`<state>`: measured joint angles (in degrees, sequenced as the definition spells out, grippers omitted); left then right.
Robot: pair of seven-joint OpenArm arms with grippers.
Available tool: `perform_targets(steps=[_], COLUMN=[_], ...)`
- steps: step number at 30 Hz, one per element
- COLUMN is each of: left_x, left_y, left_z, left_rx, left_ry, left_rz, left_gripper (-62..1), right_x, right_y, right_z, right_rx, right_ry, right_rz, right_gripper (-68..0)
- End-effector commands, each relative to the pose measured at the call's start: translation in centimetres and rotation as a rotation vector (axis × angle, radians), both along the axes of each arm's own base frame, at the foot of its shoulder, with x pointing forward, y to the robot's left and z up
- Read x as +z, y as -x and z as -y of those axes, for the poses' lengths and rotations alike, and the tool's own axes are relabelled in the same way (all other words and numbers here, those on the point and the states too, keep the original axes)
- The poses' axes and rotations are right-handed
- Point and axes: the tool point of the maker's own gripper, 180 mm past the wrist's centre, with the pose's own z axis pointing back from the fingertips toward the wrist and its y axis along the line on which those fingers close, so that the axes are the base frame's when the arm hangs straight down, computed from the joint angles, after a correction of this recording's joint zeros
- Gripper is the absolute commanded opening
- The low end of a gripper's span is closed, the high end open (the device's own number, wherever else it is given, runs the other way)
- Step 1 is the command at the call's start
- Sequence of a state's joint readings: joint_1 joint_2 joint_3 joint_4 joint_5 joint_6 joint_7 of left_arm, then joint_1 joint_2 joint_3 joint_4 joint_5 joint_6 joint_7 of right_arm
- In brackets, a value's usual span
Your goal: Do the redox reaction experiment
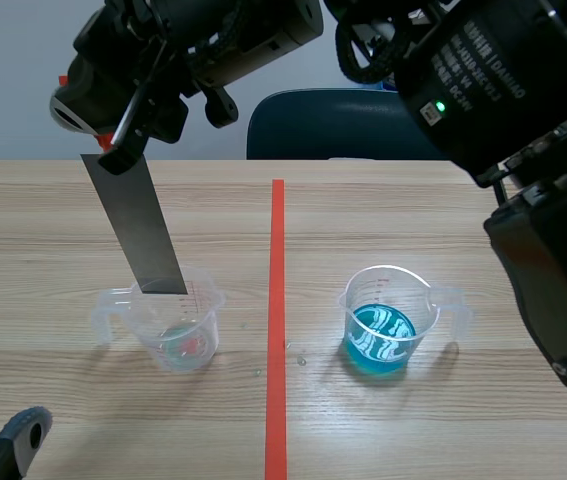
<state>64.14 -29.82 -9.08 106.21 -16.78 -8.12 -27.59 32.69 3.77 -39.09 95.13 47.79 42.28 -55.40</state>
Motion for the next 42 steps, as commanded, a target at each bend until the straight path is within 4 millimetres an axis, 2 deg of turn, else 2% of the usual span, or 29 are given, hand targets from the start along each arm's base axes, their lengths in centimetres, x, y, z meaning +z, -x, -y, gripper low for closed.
perform_targets(steps=[1,26,35,42], left_x=[0.3,0.3,0.3,0.3], left_y=[0.1,0.1,0.1,0.1], left_z=[0.1,0.1,0.1,0.1], left_rx=[0.002,0.002,0.002,0.002], left_ry=[0.014,0.014,0.014,0.014], left_rz=[0.009,0.009,0.009,0.009], left_gripper=[1.4,1.4,1.4,1.4], right_x=[1.7,1.7,2.3,1.0], right_y=[0.1,0.1,0.2,0.0], right_z=[-0.4,-0.4,-0.6,-0.9], right_rx=[0.02,0.021,0.03,0.031], right_ry=[-0.034,-0.036,-0.075,-0.054], right_rz=[0.041,0.04,0.042,0.005], right_gripper=[-66.9,-66.9,-66.9,-66.9])
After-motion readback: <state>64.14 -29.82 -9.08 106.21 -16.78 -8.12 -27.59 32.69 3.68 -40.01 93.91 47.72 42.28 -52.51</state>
